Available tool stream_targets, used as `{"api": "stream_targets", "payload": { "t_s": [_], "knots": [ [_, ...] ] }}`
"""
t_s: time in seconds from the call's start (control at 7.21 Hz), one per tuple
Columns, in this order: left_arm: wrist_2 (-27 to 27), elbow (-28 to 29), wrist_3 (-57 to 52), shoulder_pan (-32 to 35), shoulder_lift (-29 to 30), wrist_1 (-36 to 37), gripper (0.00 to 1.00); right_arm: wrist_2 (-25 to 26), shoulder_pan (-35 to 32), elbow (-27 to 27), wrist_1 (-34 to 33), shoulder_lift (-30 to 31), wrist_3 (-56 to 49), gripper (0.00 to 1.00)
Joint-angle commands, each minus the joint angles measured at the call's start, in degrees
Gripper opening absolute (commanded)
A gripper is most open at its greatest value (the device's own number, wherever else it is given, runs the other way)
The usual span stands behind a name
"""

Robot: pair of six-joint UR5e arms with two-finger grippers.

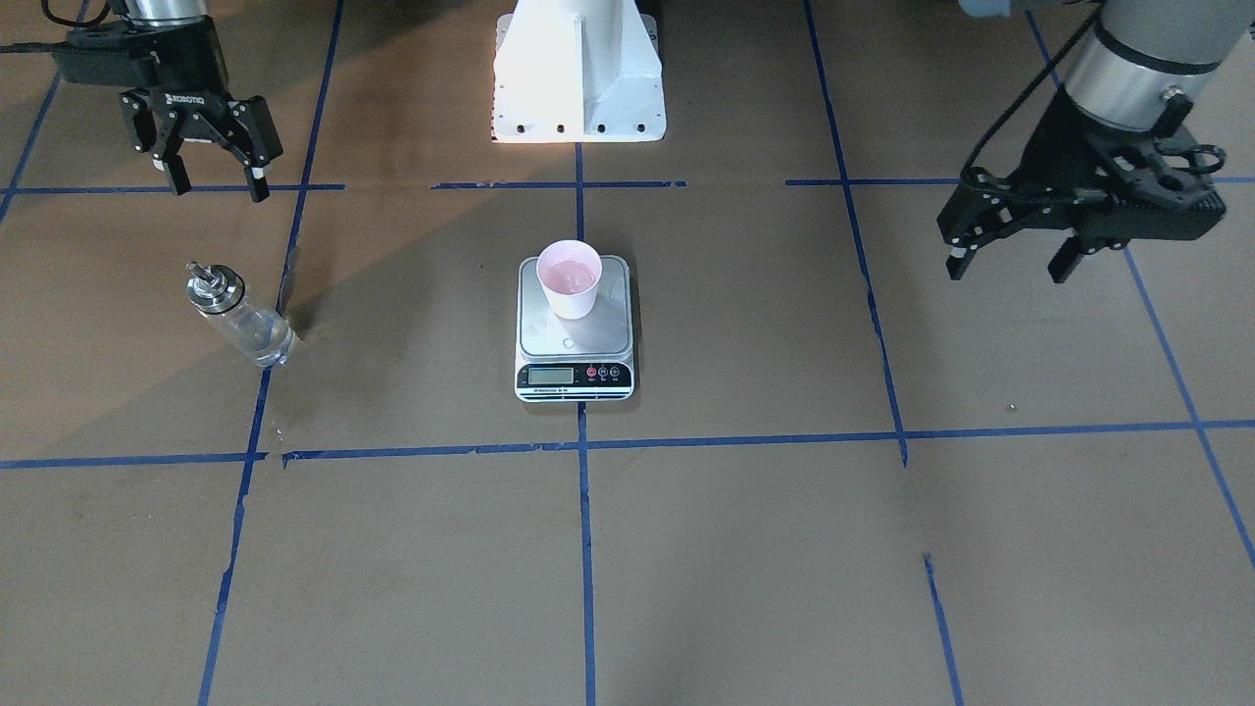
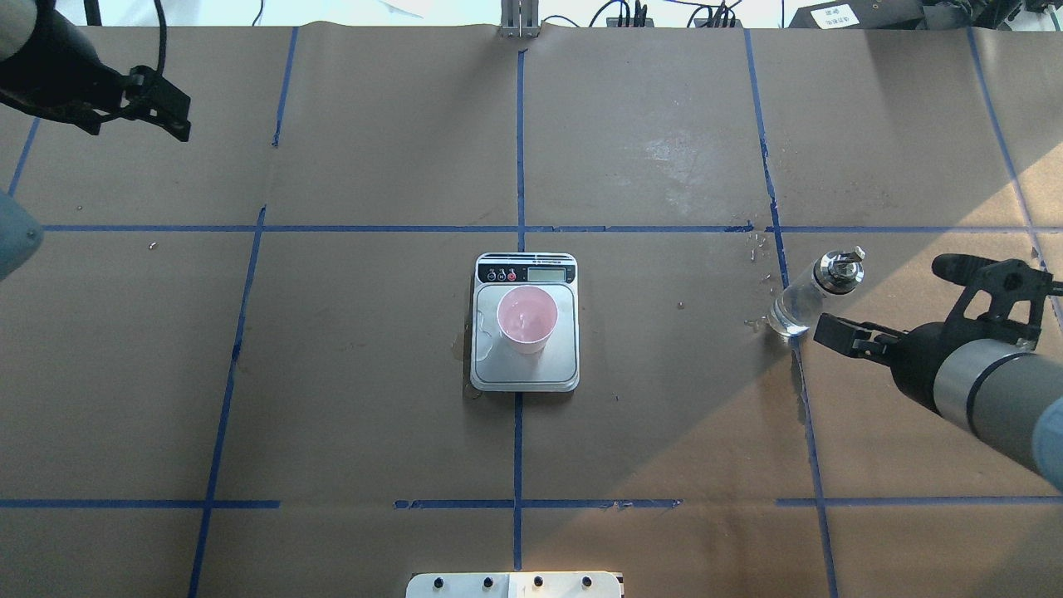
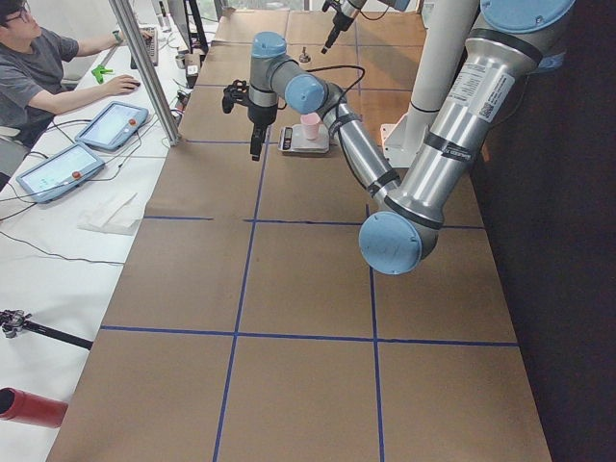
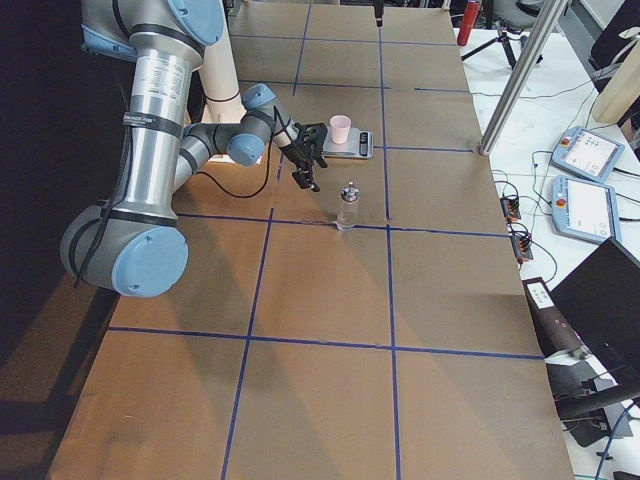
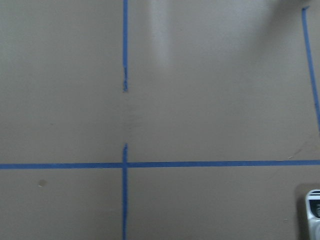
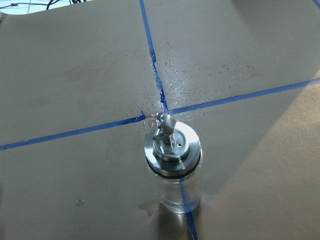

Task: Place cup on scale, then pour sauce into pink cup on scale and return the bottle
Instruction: 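Reach the right gripper to the glass sauce bottle and grasp it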

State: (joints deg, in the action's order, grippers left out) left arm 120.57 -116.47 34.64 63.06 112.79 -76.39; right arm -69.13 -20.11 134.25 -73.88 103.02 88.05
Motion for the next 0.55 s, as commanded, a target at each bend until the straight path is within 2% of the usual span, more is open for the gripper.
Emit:
{"api": "stream_targets", "payload": {
  "t_s": [0.0, 0.14, 0.28, 0.42],
  "knots": [
    [-0.24, 0.80, -12.81, 2.76, -4.24, -0.33, 1.00, 13.01, 3.93, -8.27, 0.13, -3.08, 1.86, 1.00],
    [-0.24, 1.59, -13.01, 2.86, -4.25, -0.33, 1.00, 17.49, 5.85, -11.87, 0.31, -4.13, 1.86, 1.00],
    [-0.24, 1.95, -13.01, 2.86, -4.25, -0.33, 1.00, 19.97, 5.96, -15.99, 0.40, -7.97, 1.86, 1.00],
    [-0.24, 2.04, -13.01, 2.86, -4.25, -0.33, 1.00, 21.48, 6.05, -18.21, 0.57, -8.53, 1.86, 1.00]
  ]
}}
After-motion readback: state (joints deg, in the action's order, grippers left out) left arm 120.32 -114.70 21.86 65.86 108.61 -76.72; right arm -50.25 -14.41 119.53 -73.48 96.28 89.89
